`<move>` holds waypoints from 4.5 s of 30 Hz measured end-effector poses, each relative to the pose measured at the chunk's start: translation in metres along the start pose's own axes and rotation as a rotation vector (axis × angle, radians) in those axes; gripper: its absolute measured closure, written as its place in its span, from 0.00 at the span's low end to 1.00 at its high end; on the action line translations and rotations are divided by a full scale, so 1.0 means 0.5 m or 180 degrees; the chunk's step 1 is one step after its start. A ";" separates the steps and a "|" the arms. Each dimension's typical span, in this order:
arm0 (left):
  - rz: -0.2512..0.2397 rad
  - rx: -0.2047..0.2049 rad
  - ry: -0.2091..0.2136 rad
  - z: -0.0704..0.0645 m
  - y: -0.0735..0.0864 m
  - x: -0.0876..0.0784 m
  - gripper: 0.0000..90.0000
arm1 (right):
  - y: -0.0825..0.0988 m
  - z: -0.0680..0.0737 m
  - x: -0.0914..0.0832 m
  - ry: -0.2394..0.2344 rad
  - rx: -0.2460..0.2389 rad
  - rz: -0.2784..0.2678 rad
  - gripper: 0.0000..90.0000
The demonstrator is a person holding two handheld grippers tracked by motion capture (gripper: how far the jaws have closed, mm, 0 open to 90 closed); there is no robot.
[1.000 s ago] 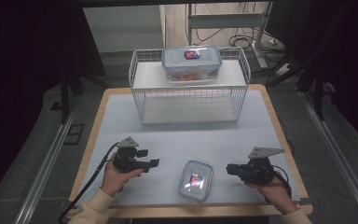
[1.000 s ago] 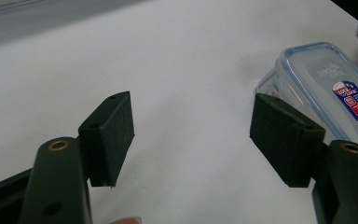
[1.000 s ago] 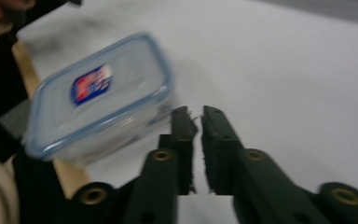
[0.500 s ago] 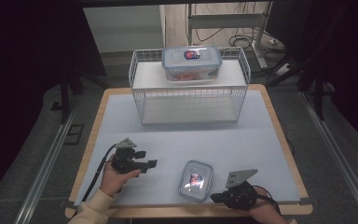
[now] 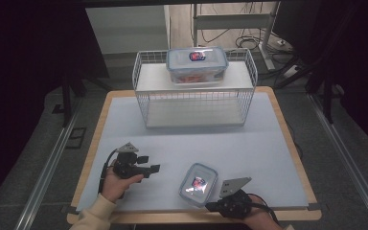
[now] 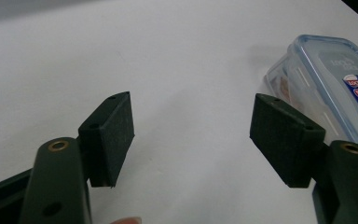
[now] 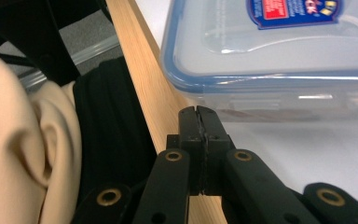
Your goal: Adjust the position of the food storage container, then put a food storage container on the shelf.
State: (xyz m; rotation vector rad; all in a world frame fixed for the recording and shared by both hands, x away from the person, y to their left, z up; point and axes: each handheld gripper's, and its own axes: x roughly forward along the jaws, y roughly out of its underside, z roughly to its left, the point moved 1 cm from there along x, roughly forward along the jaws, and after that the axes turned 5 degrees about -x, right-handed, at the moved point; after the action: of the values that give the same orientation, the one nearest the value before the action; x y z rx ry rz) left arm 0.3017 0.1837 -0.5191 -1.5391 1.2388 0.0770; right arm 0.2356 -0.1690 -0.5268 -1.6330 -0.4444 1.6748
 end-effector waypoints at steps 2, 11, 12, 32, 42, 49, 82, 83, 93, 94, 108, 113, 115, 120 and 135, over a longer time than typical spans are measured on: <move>-0.0003 -0.0007 -0.0004 0.001 0.000 0.000 0.33 | -0.009 0.007 0.014 0.0029 0.0025 -0.0032 0.99; -0.0008 0.0002 0.0001 0.003 0.000 -0.002 0.33 | -0.047 0.016 0.071 0.0250 0.0131 -0.0150 0.99; -0.0012 -0.0006 0.0000 0.003 0.001 -0.003 0.33 | -0.047 0.016 0.071 0.0250 0.0131 -0.0150 0.99; -0.0056 -0.0030 -0.0034 0.013 0.007 -0.016 0.33 | -0.109 0.016 0.155 0.0454 0.0308 -0.0275 0.99; -0.0058 -0.0021 -0.0037 0.014 0.007 -0.015 0.33 | -0.127 -0.002 0.175 0.0544 0.0498 -0.0325 0.99; -0.0058 -0.0031 -0.0046 0.014 0.008 -0.016 0.33 | -0.130 -0.002 0.176 0.0516 0.0535 -0.0359 0.99; -0.0061 -0.0082 -0.0046 -0.003 0.005 -0.013 0.32 | -0.004 -0.126 -0.085 0.0739 0.1091 -0.0855 0.93; -0.0079 -0.0083 -0.0058 -0.005 0.004 -0.014 0.31 | -0.004 -0.127 -0.086 0.0727 0.1100 -0.0863 0.90; -0.0106 -0.0169 0.0066 -0.018 -0.003 -0.020 0.28 | -0.016 -0.135 -0.083 0.0400 0.1168 -0.1031 0.37; -0.0106 -0.0177 0.0090 -0.020 -0.004 -0.019 0.28 | -0.018 -0.137 -0.082 0.0366 0.1206 -0.1024 0.36; 0.0064 -0.0267 0.0244 -0.045 -0.006 0.025 0.28 | -0.047 -0.157 -0.040 0.0196 0.1355 -0.0890 0.31; 0.0150 -0.0355 0.0323 -0.051 -0.007 0.047 0.28 | -0.059 -0.163 -0.025 0.0170 0.1370 -0.0866 0.31; 0.0196 -0.0451 0.0408 -0.049 -0.007 0.055 0.28 | -0.062 -0.162 -0.018 0.0143 0.1362 -0.0836 0.30; 0.0290 -0.0506 0.0481 -0.057 -0.002 0.073 0.28 | -0.066 -0.166 -0.001 0.0098 0.1377 -0.0765 0.30; 0.0409 -0.0744 0.0792 -0.049 0.002 0.088 0.32 | -0.076 -0.186 0.054 -0.0096 0.1611 -0.0575 0.28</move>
State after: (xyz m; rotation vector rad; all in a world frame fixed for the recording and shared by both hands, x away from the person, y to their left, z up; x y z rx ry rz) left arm 0.3076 0.1369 -0.5373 -1.7059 1.5710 0.1201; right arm 0.3371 -0.1477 -0.5310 -1.1627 -0.1551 1.5221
